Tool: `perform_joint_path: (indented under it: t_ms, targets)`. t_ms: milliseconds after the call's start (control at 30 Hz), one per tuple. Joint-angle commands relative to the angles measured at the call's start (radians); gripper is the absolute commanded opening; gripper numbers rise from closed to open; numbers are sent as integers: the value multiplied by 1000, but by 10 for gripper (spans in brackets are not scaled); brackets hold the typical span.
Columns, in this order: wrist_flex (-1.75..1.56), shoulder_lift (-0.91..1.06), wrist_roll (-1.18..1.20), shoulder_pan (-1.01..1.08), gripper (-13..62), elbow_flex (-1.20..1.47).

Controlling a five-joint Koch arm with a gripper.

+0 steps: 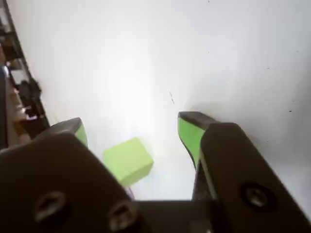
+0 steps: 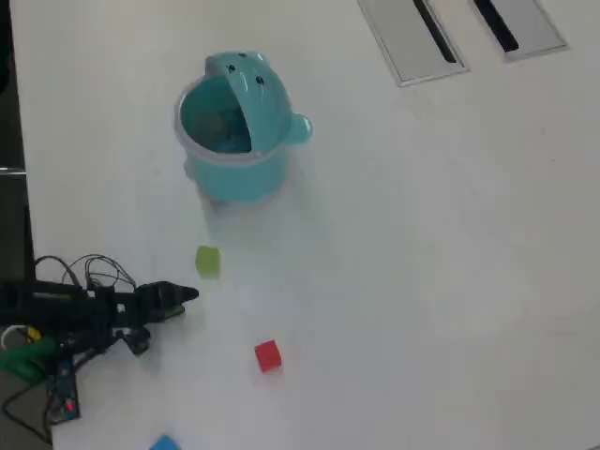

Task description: Grasp RGB lego blocks and put them in the bin one by one.

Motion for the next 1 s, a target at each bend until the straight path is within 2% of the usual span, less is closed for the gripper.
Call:
perform_joint_path:
  t_ms: [0,967]
  targets:
    - [28,58,-37,2,345,74]
    - [-367,61,-100,120,340,69]
